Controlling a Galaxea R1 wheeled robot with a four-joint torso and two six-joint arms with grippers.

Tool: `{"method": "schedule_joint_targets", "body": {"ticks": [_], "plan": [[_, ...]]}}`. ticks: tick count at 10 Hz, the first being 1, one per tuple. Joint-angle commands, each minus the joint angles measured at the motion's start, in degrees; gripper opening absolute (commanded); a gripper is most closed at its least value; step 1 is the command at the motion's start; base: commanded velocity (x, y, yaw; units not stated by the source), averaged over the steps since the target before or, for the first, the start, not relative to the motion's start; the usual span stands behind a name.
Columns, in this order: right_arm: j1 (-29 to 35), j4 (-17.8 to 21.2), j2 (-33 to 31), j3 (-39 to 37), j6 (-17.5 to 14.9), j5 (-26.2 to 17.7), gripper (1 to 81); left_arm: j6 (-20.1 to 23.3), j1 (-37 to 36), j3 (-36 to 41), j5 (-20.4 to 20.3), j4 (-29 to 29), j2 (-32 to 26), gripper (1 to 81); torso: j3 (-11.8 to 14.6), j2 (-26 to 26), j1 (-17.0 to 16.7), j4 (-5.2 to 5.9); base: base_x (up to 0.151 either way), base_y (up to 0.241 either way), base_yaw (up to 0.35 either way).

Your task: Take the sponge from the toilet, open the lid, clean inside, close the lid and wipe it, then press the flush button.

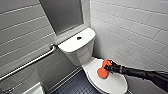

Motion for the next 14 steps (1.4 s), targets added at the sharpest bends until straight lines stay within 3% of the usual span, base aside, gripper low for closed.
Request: {"method": "schedule_joint_targets", "body": {"ticks": [1,2,5,6,10,12,14], "plan": [[11.41,6.67,2.86,-11.53,0.12,6.06,1.0,0.03,2.35,-4.33,0.91,2.62,1.83,81.1,0.00,0.00,0.00,0.00,0.000,0.000,0.000],[10.01,8.16,2.77,-13.99,0.56,7.20,1.0,0.03,2.79,-4.24,1.00,2.62,1.66,81.1,0.00,0.02,0.00,0.00,0.000,0.000,0.000],[5.52,12.03,1.89,-20.75,4.78,18.70,1.0,0.03,3.59,-3.98,1.18,3.76,2.36,81.1,0.00,0.02,0.00,0.00,0.000,0.000,0.000],[4.64,12.20,1.63,-21.03,4.87,19.33,1.0,0.03,3.59,-3.98,1.18,3.76,2.45,81.1,0.00,0.02,0.00,0.00,0.000,0.000,0.000],[0.95,11.32,-4.35,-10.13,4.69,18.02,1.0,0.03,3.59,-3.98,1.35,4.56,3.06,81.1,0.00,0.02,0.00,0.00,0.000,0.000,0.000],[1.64,10.09,-8.83,0.51,4.69,9.58,1.0,0.03,3.50,-3.98,1.44,4.64,3.50,81.1,0.00,0.02,0.00,0.00,0.000,0.000,0.000],[0.86,9.92,-10.41,3.85,5.92,7.64,1.0,0.03,3.41,-3.89,1.35,4.64,3.50,81.1,0.00,0.02,0.00,0.00,0.000,0.000,0.000]]}}
